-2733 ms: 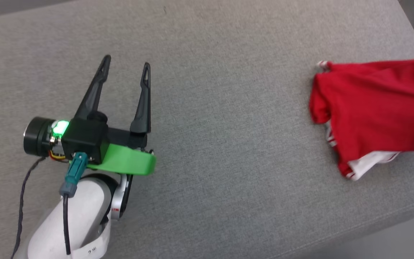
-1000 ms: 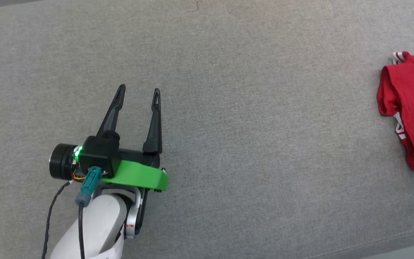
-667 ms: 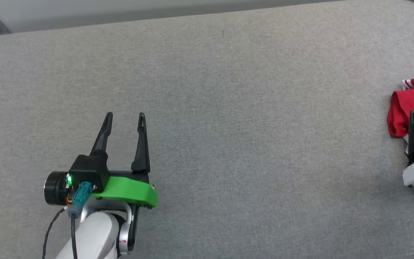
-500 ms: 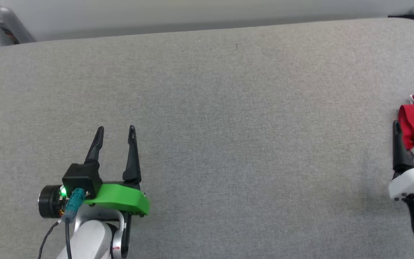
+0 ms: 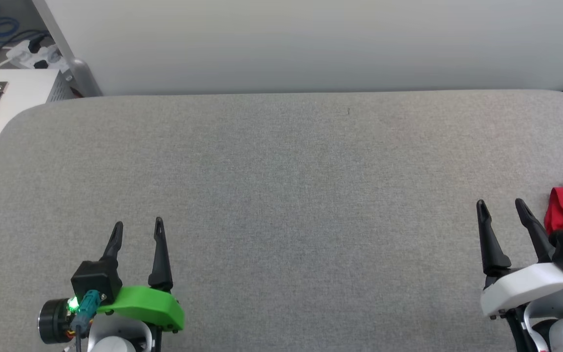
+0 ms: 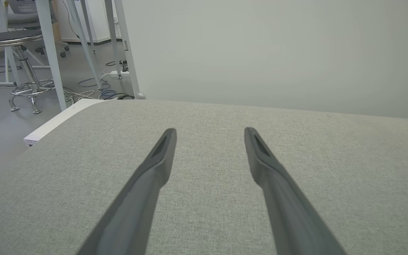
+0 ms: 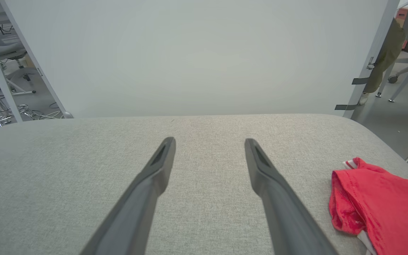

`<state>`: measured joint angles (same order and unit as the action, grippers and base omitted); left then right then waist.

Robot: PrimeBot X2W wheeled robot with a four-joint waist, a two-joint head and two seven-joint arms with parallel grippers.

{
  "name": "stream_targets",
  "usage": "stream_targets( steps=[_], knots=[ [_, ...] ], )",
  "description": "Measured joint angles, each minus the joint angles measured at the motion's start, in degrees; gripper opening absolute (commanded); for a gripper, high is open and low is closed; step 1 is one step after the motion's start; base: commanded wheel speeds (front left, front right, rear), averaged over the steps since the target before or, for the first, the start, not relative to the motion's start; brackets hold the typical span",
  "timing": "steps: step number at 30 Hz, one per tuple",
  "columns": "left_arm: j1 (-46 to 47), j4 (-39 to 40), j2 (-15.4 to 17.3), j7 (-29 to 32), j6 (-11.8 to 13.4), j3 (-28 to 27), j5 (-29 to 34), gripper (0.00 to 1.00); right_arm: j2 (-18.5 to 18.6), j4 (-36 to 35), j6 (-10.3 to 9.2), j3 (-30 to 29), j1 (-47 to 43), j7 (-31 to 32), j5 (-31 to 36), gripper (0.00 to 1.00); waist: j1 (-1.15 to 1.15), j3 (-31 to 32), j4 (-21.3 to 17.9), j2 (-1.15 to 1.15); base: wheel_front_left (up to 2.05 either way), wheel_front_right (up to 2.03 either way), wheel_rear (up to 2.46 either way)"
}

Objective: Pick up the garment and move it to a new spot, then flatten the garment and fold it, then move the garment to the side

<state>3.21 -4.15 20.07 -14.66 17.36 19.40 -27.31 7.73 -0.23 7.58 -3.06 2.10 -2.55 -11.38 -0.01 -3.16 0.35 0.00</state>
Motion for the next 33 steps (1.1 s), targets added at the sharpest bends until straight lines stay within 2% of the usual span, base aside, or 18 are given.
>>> stream_targets(
  steps=[8,17,33],
  knots=[
    [-2.1,-1.6,-0.3,0.0,-1.7,-0.2,-0.3,1.00,-1.0,-5.4,0.00,0.6,-4.9,3.1,2.3,1.00,0.00,4.3,-0.1,0.00,0.00,0.00,0.00],
    [-4.5,-2.9,-0.6,0.0,-3.1,-0.8,0.0,1.00,-0.8,-8.4,0.00,0.7,-9.0,5.2,3.2,1.00,0.00,7.3,-0.7,0.00,0.00,0.00,0.00],
    [-4.6,-4.1,-1.1,0.0,-4.1,-1.7,0.6,1.00,-1.4,-10.3,0.00,1.5,-9.7,6.1,3.6,1.00,0.00,7.0,-1.1,0.00,0.00,0.00,0.00]
  ],
)
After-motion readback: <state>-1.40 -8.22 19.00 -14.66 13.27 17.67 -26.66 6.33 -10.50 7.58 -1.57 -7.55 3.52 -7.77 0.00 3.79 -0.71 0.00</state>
